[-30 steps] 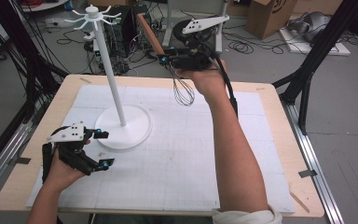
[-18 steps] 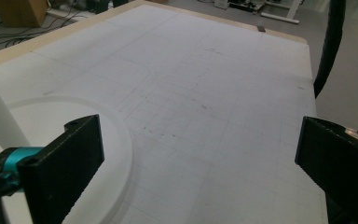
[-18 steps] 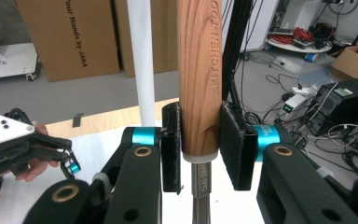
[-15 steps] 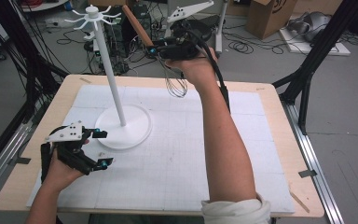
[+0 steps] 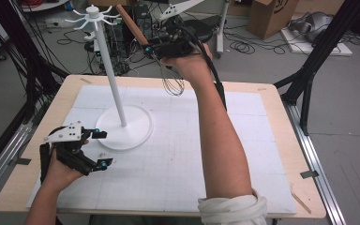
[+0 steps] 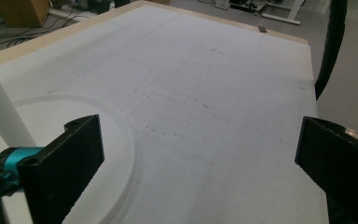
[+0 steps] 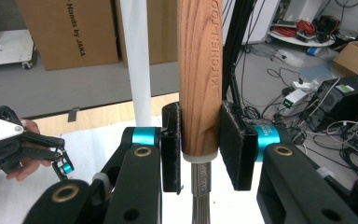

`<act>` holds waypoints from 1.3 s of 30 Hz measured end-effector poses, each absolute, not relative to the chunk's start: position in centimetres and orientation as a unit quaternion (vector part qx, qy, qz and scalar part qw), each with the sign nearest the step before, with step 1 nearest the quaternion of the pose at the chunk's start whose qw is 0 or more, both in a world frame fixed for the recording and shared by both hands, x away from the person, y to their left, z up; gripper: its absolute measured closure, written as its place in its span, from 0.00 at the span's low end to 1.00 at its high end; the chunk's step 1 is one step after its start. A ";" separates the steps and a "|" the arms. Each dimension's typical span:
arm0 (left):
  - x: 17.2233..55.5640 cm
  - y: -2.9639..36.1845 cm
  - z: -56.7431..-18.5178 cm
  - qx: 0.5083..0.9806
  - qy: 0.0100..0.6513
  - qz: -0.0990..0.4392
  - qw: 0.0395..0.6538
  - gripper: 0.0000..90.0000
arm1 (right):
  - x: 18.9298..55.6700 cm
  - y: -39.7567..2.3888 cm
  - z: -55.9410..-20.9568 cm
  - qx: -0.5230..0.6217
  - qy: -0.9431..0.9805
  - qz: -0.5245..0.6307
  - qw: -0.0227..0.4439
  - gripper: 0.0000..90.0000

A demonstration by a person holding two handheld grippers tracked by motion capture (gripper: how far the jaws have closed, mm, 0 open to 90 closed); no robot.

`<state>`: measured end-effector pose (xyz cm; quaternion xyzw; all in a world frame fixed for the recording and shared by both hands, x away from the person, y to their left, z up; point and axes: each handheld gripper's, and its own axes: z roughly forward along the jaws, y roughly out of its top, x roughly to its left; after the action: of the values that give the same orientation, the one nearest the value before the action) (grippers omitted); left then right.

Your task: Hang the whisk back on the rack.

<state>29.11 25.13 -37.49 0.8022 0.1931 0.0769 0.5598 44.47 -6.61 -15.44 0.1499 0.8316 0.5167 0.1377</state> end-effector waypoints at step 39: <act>29.2 25.1 -37.6 0.804 0.192 0.074 0.558 0.02 | 44.3 -4.3 -16.9 0.148 0.848 0.487 0.144 0.71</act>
<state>29.17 25.08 -37.62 0.8041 0.1919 0.0738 0.5578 44.29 -4.28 -16.89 0.1477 0.8483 0.4875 0.1444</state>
